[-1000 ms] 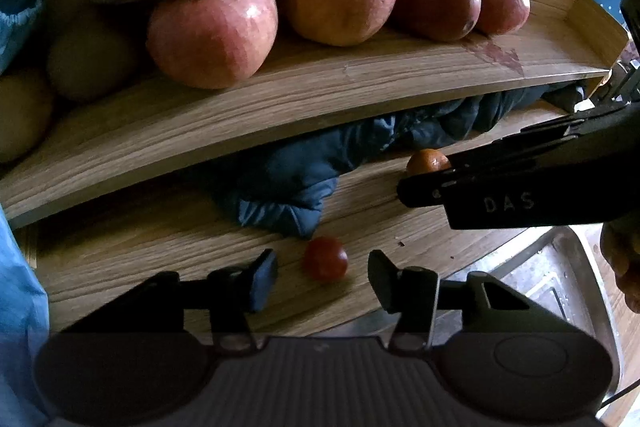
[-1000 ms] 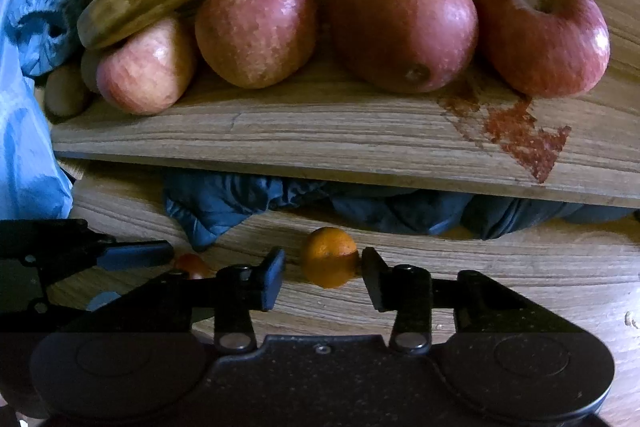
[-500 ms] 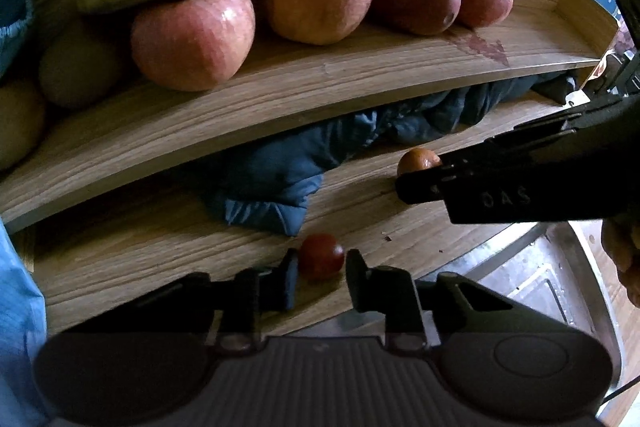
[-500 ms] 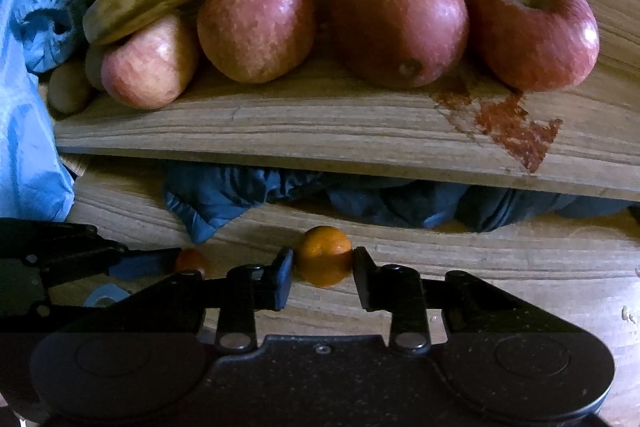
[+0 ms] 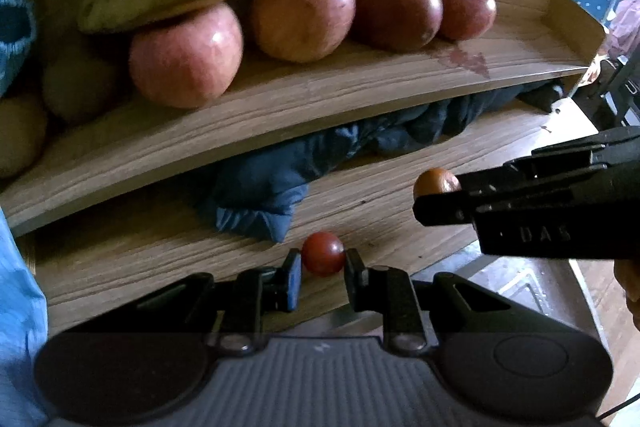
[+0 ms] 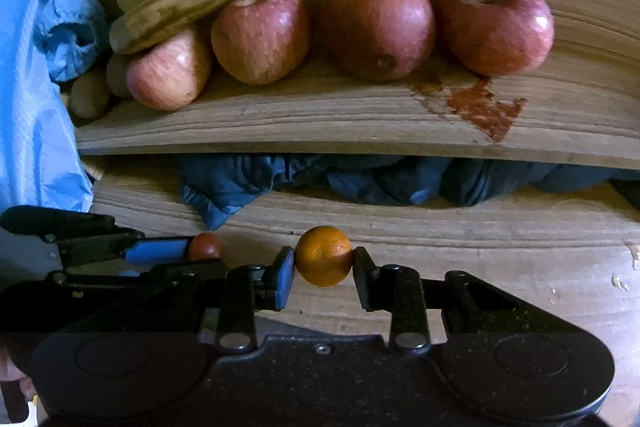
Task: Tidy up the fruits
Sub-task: 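Close right tool on the small tangerine while left tool grasps the red cherry tomato, then carry the cherry tomato in the left tool and tangerine in the right tool over the tray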
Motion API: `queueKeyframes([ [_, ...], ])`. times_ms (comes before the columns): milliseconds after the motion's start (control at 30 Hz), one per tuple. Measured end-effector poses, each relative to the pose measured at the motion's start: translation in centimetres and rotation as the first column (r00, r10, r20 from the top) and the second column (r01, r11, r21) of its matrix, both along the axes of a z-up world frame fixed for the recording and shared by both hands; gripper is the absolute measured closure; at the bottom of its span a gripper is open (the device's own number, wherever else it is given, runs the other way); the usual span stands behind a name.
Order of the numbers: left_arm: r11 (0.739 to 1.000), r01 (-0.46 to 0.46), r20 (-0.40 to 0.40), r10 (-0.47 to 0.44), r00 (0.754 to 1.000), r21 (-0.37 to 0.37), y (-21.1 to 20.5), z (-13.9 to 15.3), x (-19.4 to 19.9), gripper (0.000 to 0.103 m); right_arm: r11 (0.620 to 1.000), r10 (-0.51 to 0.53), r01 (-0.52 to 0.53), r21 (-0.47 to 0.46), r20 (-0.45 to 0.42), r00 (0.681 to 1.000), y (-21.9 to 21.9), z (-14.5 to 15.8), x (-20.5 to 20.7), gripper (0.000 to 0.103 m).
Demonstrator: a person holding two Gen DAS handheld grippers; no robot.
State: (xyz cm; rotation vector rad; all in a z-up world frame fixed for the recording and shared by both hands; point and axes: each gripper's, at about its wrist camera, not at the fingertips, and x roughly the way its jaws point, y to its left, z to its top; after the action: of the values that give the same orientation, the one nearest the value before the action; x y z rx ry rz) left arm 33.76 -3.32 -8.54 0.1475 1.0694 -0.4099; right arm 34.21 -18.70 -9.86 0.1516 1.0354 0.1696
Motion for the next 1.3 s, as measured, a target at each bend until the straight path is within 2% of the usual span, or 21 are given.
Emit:
queueKeyframes([
  [233,0.999,0.044,0.011,-0.044,0.999,-0.016,-0.7,1.2,-1.9,0.078,1.000,-0.011,0.011,-0.009,0.013,1.000,0.0,0.9,-2.8,0.070],
  [667,0.993,0.119,0.012,-0.119,0.993,-0.026,-2.3,1.5,-5.4,0.078,0.999,-0.026,0.027,-0.023,0.007,1.000,0.2,1.2,-8.3,0.070],
  [1300,0.984,0.177,-0.021,-0.177,0.984,0.001,-3.9,0.2,-7.4,0.078,0.995,-0.093,0.092,-0.028,-0.012,0.996,-1.1,-0.3,-11.3,0.070],
])
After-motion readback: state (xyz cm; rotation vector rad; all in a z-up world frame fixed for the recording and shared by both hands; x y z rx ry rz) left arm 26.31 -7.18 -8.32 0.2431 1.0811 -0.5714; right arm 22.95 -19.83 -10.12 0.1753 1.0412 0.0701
